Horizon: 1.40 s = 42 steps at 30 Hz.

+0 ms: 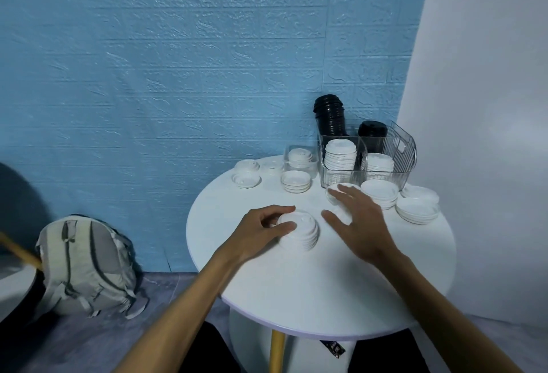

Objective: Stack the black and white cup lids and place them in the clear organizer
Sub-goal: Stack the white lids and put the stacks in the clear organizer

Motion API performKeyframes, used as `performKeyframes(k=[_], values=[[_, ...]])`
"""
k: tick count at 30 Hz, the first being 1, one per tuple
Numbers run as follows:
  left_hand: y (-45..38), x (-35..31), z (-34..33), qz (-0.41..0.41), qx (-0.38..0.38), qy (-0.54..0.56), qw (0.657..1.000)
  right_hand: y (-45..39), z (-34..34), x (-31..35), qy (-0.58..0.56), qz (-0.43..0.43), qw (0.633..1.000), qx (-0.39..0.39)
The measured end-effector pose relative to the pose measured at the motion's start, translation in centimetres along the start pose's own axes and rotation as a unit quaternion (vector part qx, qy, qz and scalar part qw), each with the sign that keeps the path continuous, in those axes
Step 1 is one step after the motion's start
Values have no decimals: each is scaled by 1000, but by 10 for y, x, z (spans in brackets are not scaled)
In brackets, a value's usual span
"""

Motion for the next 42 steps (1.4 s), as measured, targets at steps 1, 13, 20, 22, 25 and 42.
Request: performKeyframes(k=[1,13,20,22,25,42], values=[[0,0,0,0,0,-1,1000,-1,5,-9,25,-29,999,-7],[-2,2,0,-2,-1,7,1000,6,-11,-44,104,-180,967,149],[-2,3,0,-7,-3,6,1000,9,-17,-39,47,-186,970,151],[-3,3,0,-7,-2,5,1000,8,-12,-38,49,-180,974,131],[-3,3,0,-6,-1,7,1000,7,-3,-33,-13,-176,979,99],[-1,-2,0,-12,0,15,1000,2,19,-27,18,-166,986,25]])
Point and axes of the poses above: each hand's wrist, its own y-axis away from the middle knuckle, its own z-axis out of the back of the hand, x = y × z, the point moved 8 cm from there along -y, towards the middle knuckle, and after that the axes turned 5 degrees about x, right-handed, at the moved point
